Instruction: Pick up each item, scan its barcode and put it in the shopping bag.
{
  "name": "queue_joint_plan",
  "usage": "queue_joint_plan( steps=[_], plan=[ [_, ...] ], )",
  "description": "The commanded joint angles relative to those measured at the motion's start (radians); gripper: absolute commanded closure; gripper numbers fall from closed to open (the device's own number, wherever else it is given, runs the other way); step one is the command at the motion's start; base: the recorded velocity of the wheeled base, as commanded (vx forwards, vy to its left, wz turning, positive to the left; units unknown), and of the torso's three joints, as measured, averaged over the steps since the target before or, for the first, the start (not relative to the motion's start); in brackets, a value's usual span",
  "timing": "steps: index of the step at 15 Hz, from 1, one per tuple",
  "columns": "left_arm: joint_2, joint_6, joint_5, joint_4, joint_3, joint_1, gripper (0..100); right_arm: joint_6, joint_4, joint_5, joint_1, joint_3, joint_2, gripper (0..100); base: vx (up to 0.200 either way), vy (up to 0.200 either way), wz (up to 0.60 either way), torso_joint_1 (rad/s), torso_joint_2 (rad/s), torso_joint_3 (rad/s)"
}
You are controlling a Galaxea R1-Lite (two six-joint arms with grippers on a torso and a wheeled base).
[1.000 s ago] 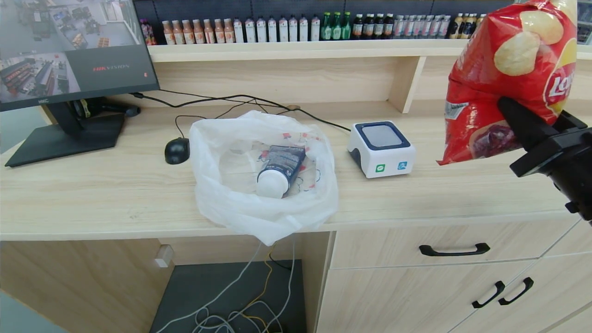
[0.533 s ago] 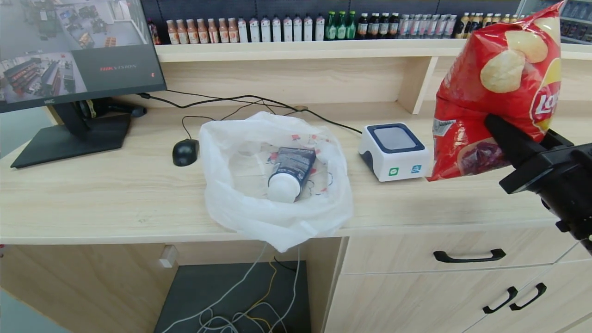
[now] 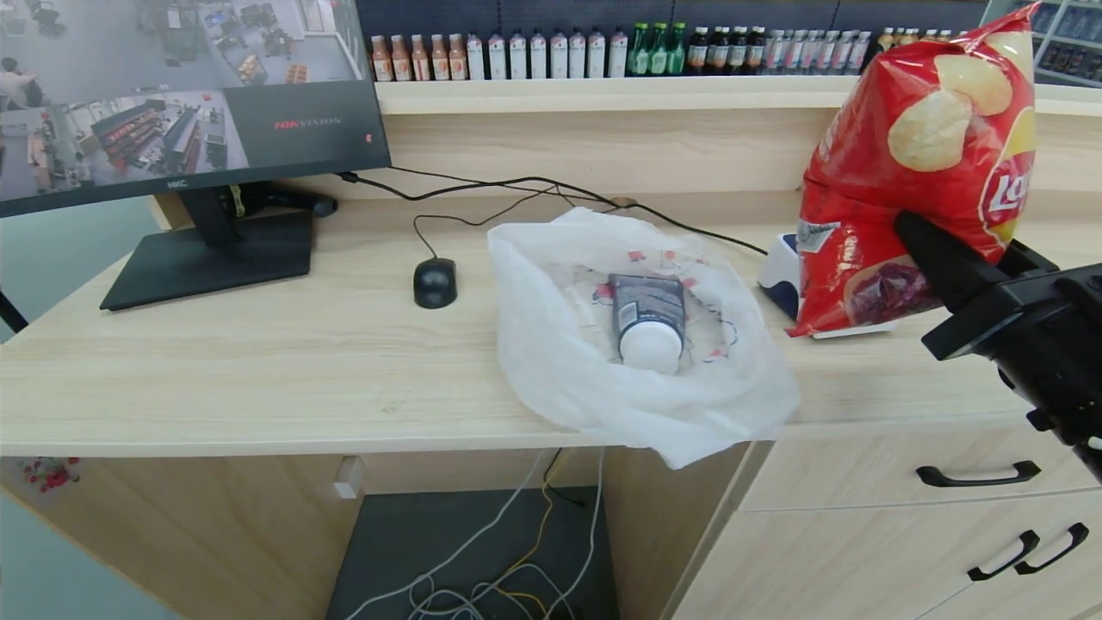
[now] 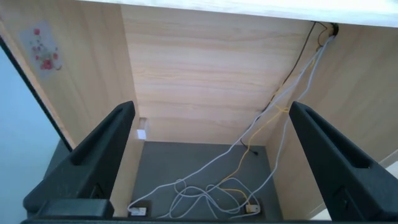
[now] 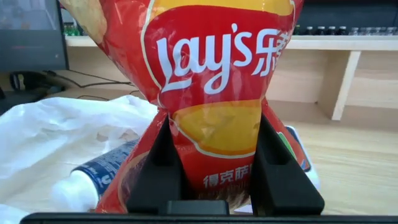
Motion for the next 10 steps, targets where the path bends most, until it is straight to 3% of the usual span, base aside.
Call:
queue_joint_plan(
  steps=[1, 3, 7, 10],
  plan=[
    [0.0, 0.001, 0.0, 0.0, 0.0, 0.0, 0, -0.001, -0.005, 0.0, 0.008, -0.015, 0.023, 100, 0.0, 0.2, 0.0, 0.002, 0.0, 0.002],
    [0.0, 0.001, 0.0, 0.0, 0.0, 0.0, 0, -0.002, -0.008, -0.007, 0.048, -0.046, 0.047, 100, 0.0, 0.2, 0.0, 0.005, 0.0, 0.005],
    [0.0, 0.006, 0.0, -0.002, 0.0, 0.0, 0, 0.038, -0.002, -0.007, 0.072, -0.028, 0.056, 100, 0.0, 0.0, 0.0, 0.0, 0.0, 0.0],
    [0.0, 0.006, 0.0, -0.002, 0.0, 0.0, 0, 0.128, 0.046, -0.093, 0.161, -0.037, 0.05, 100, 0.0, 0.0, 0.0, 0.0, 0.0, 0.0]
  ],
)
